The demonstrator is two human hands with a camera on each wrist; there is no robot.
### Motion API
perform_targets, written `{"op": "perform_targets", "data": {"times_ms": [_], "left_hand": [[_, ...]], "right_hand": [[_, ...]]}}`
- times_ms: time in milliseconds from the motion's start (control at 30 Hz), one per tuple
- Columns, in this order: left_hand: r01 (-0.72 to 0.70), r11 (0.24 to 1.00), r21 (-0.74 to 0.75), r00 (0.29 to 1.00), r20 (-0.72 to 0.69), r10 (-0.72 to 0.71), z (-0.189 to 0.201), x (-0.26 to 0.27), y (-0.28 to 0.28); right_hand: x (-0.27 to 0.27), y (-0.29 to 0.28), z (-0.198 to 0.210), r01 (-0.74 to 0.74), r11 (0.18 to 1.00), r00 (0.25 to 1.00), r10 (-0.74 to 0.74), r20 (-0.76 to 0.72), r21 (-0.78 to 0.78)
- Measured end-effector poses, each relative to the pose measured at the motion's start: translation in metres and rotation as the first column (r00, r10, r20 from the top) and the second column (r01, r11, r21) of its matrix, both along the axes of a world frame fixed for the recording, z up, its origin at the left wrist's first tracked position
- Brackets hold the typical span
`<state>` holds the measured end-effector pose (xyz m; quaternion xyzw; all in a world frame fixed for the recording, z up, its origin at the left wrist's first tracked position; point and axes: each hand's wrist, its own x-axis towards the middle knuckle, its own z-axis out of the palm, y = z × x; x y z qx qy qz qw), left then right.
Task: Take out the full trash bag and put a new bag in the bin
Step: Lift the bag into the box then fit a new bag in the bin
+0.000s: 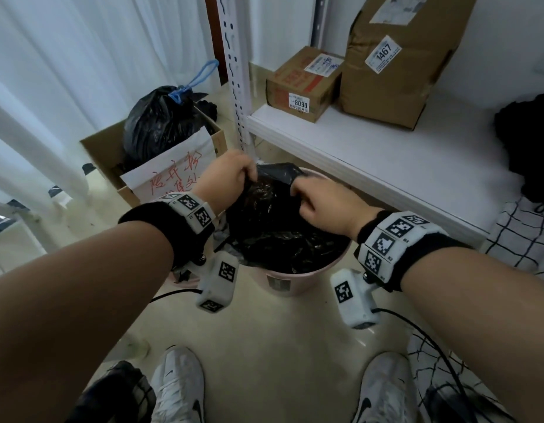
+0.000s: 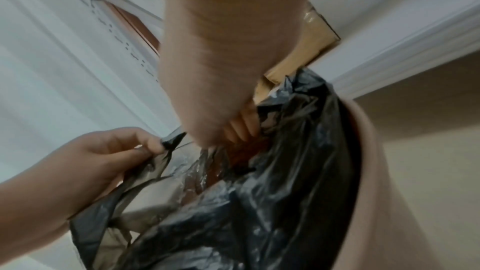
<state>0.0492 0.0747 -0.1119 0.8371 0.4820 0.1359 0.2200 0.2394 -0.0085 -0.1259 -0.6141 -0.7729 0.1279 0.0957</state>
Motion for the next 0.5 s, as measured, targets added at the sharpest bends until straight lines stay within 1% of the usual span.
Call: {"op": "perform_targets", "data": {"times_ms": [33,67,100,133,167,200,233,267,300,367,400,467,500], "left_hand": [[0.032,0.999,-0.008,0.999,-0.034,-0.032,0.002,0.001,0.001],[0.053,0.998,-0.021,0.996,-0.068,-0.054,0.003,0.001,0.002],[0.062,0.997,-0.037,0.993,-0.103,-0.065,0.004,0.002,0.003],[0.061,0.997,-0.051,0.988,-0.136,-0.068,0.003,0.002,0.005],[0.056,0.996,-0.063,0.983,-0.171,-0.066,0.003,0.002,0.006],[0.048,0.996,-0.079,0.976,-0.209,-0.063,0.002,0.002,0.008],[0.037,0.994,-0.106,0.969,-0.241,-0.061,-0.001,0.001,0.011],[0.019,0.990,-0.140,0.963,-0.263,-0.055,-0.003,0.001,0.014],[-0.002,0.986,-0.168,0.961,-0.272,-0.045,-0.006,0.001,0.017],[-0.027,0.982,-0.185,0.961,-0.274,-0.025,-0.014,0.003,0.024],[-0.023,0.984,-0.175,0.958,-0.285,-0.028,-0.018,0.005,0.027],[0.003,0.989,-0.151,0.943,-0.328,-0.053,-0.023,0.012,0.031],[0.013,0.990,-0.143,0.935,-0.350,-0.063,-0.024,0.015,0.032]], "right_hand": [[-0.002,0.001,-0.004,0.006,0.991,0.999,0.001,0.049,-0.135],[-0.001,0.002,-0.009,0.065,0.973,0.991,-0.037,0.130,-0.220],[0.001,0.002,-0.012,0.148,0.957,0.972,-0.093,0.217,-0.249],[0.005,0.002,-0.014,0.238,0.941,0.941,-0.162,0.298,-0.241],[0.010,0.002,-0.014,0.306,0.930,0.915,-0.228,0.332,-0.202],[0.014,0.003,-0.013,0.341,0.929,0.909,-0.285,0.305,-0.147],[0.019,0.004,-0.013,0.339,0.938,0.918,-0.313,0.244,-0.070],[0.023,0.004,-0.013,0.300,0.954,0.935,-0.300,0.192,0.028],[0.025,0.004,-0.012,0.230,0.963,0.949,-0.254,0.184,0.143],[0.031,0.004,-0.012,0.094,0.949,0.942,-0.183,0.280,0.302],[0.034,0.006,-0.014,0.055,0.937,0.931,-0.173,0.321,0.346],[0.037,0.009,-0.019,0.099,0.972,0.908,-0.176,0.381,0.213],[0.038,0.010,-0.021,0.166,0.982,0.892,-0.190,0.409,0.095]]}}
